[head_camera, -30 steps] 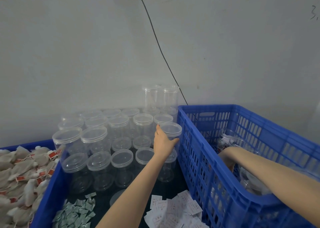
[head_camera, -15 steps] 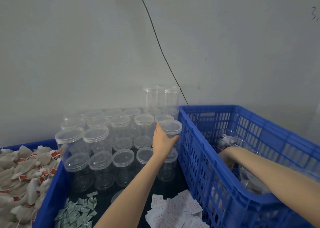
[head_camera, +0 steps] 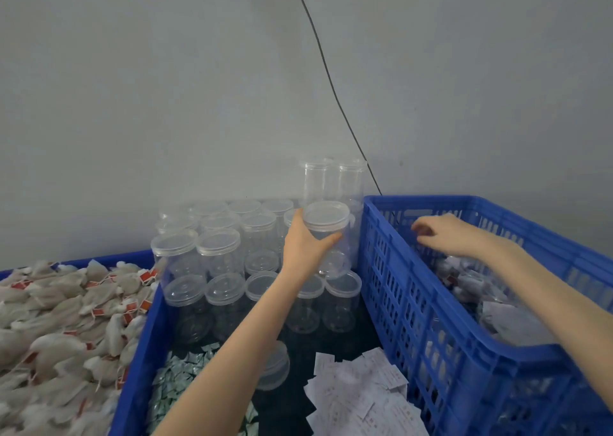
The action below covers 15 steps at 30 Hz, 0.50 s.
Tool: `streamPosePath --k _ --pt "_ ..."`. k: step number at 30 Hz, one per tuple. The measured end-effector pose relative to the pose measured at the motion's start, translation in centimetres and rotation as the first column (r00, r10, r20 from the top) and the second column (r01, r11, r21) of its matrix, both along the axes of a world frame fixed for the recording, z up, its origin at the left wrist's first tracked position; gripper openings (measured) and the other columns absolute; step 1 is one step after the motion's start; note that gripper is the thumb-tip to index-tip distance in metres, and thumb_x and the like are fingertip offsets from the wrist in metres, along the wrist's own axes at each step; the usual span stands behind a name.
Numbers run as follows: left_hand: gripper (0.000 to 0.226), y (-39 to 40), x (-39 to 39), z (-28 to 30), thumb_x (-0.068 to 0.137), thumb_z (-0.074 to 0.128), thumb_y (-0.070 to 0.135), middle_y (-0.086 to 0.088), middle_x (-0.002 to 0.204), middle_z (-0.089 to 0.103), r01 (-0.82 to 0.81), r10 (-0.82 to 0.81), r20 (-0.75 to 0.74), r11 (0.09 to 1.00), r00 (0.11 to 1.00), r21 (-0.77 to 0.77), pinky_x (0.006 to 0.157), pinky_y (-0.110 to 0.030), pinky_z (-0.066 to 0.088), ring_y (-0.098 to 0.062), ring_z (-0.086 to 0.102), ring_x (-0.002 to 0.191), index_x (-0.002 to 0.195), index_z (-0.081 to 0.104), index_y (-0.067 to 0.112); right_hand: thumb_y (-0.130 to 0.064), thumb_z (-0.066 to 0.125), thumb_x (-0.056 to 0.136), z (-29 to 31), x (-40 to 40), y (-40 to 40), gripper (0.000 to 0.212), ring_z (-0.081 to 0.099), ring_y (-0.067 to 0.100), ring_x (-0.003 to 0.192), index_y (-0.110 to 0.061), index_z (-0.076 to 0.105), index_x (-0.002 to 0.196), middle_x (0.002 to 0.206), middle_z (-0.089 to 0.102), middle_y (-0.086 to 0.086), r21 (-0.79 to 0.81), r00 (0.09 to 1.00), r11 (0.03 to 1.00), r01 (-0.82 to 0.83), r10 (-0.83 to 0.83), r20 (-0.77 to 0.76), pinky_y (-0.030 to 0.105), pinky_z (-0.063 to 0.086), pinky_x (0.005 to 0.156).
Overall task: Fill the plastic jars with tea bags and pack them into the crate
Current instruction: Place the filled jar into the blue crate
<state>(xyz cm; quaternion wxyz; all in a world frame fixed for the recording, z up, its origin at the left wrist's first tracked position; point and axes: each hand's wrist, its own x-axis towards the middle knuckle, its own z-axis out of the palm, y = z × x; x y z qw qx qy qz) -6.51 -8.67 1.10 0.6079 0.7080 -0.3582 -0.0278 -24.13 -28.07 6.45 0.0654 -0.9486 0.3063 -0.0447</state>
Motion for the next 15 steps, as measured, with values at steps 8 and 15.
streamPosePath --k 8,15 --pt "0.07 6.6 0.2 2.5 0.075 0.079 0.034 0.025 0.101 0.051 0.076 -0.077 -0.024 0.996 0.997 -0.052 0.065 -0.003 0.039 0.004 0.052 0.093 0.132 0.038 0.031 -0.038 0.078 0.081 2.0 4.7 12.2 0.089 0.047 0.013 0.13 -0.018 0.029 0.152 0.149 0.044 -0.001 0.399 0.913 0.844 -0.359 0.229 0.337 0.026 0.04 0.102" --pt "0.061 11.0 0.2 1.3 0.085 0.063 0.044 0.008 0.115 0.054 0.046 -0.047 -0.013 0.998 0.999 -0.034 0.069 -0.012 0.044 -0.007 0.056 0.1 0.137 0.038 0.022 -0.036 0.092 0.062 -2.9 8.0 18.4 0.108 0.045 0.008 0.126 -0.017 0.027 0.146 0.139 0.047 -0.008 0.397 0.779 0.81 -0.432 0.114 0.617 0.019 0.04 0.095"
